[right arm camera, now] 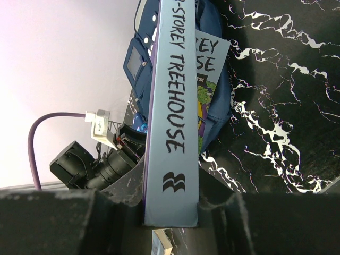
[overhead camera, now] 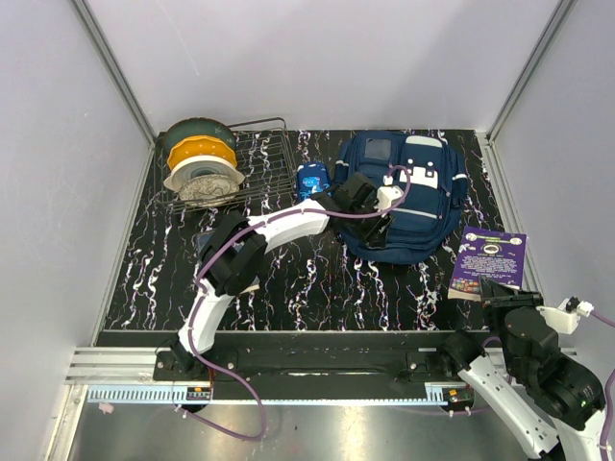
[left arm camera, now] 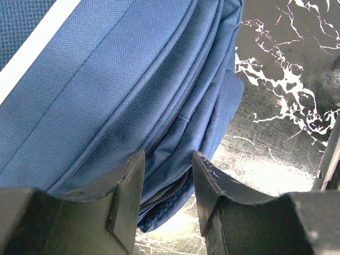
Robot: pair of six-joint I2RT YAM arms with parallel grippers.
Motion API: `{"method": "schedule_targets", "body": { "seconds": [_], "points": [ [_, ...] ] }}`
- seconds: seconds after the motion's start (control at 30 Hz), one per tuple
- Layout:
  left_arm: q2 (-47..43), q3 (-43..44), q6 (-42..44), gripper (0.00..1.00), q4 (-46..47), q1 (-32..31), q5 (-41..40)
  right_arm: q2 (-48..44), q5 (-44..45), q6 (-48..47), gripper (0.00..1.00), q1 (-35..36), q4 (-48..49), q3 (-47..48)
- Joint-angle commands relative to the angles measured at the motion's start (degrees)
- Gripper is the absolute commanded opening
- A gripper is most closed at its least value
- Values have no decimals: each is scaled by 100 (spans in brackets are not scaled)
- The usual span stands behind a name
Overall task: Pack the student bag
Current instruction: Place the book in the student bag.
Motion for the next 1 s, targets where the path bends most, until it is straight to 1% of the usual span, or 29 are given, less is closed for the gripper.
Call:
{"method": "schedule_targets", "body": {
  "seconds": [0.0, 0.07, 0.1, 0.17, 0.27, 0.3, 0.37, 0.4, 0.5, 0.53, 0.57, 0.73, 0.87, 0.93, 0.97],
  "points": [
    [67, 207, 102, 43, 50, 17, 144, -28, 174, 122, 9, -18, 457, 42],
    [94, 234, 242, 41, -30, -1, 82, -37, 183, 122, 9, -18, 457, 42],
    [102, 225, 278, 43, -91, 8, 56, -28, 183, 122, 9, -18, 457, 42],
    [102, 216, 401, 48, -145, -1, 82, -37, 174, 122, 9, -18, 457, 33],
    [111, 216, 480, 47, -197, -45, -111, -28, 191, 157, 10, -9, 466, 15],
    [129, 234, 489, 41, -206, -53, -120, -37, 183, 174, 9, -9, 458, 7],
    [164, 260, 506, 33, -224, -53, -146, -11, 183, 183, 9, -9, 484, -2],
    [181, 321, 524, 24, -285, -79, -181, -2, 183, 183, 10, -9, 484, -2],
    [147, 330, 524, 15, -259, -97, -278, 42, 165, 166, 10, -18, 484, 15],
    [129, 348, 481, 3, -259, -97, -295, 51, 174, 148, 10, -18, 484, 24],
    [120, 365, 463, 0, -268, -106, -304, 68, 174, 157, 10, -9, 484, 24],
    [-310, 287, 410, 0, -198, -150, -445, 95, 156, 18, 10, -9, 493, 85],
    [-828, 216, 296, 0, -75, -168, -708, 410, 261, -317, 8, -18, 440, 541],
    [-1101, 260, 208, 0, -22, -159, -875, 516, 340, -474, 6, -9, 387, 674],
    [-1180, 304, 190, 0, -13, -168, -919, 551, 367, -615, 3, -18, 422, 753]
  ]
}}
